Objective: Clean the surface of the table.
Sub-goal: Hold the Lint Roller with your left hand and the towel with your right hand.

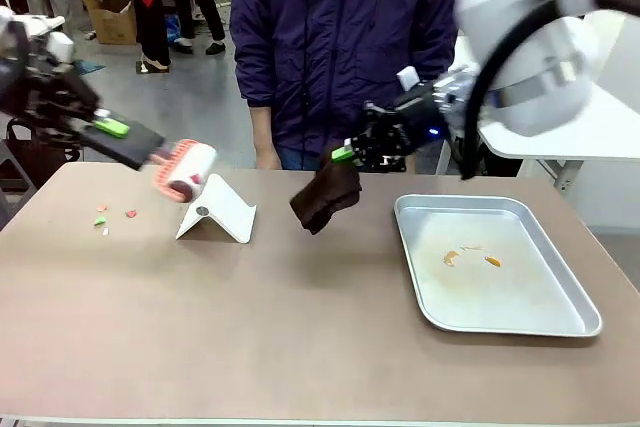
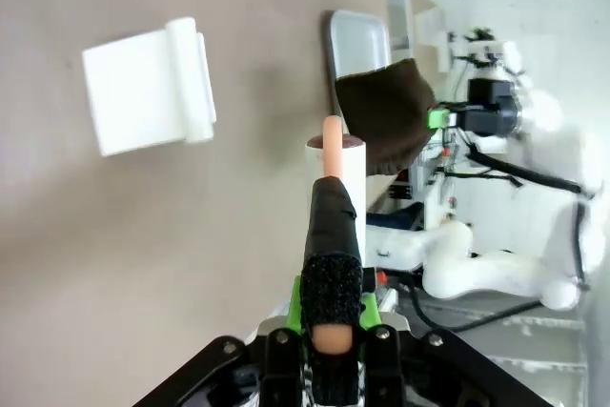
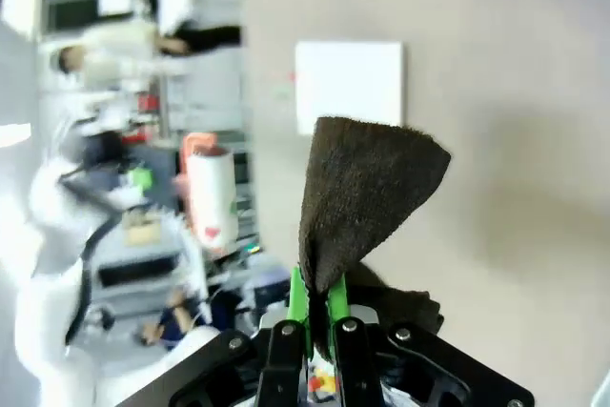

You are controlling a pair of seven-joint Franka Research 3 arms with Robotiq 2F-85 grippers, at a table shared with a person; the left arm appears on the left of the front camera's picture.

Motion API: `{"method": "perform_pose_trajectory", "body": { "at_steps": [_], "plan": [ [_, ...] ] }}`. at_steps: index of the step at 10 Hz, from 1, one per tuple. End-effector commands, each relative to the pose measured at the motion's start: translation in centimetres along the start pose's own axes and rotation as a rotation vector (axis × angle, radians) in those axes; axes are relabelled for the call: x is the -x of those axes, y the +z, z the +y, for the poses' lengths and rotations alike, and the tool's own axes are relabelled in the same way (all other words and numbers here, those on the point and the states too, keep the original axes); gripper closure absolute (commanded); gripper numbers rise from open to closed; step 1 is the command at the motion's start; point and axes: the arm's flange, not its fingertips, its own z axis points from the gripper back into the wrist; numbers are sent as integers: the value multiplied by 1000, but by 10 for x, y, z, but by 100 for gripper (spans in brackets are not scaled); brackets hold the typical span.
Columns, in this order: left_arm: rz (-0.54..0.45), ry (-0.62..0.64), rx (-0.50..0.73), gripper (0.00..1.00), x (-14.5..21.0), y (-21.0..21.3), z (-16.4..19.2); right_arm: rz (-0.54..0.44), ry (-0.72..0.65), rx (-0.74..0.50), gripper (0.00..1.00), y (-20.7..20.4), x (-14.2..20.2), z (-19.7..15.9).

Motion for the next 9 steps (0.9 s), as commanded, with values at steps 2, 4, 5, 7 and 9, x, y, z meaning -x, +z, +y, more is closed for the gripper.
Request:
{"method": "perform_pose_trajectory", "body": {
  "at_steps": [2, 4, 5, 7, 9],
  "plan": [
    [-23, -126, 124, 100, 59, 68, 37, 45, 92, -217, 100, 73, 75, -77],
    [-69, -132, 177, 100, 101, 105, 73, -30, 108, -266, 100, 120, 99, -102],
    [-107, -107, 188, 100, 120, 119, 93, -51, 119, -291, 100, 145, 108, -118],
    [-219, -9, 179, 100, 158, 139, 133, -96, 65, -299, 100, 198, 126, -156],
    [-308, -1, 235, 100, 193, 150, 158, -152, 21, -342, 100, 247, 149, -199]
  ]
}}
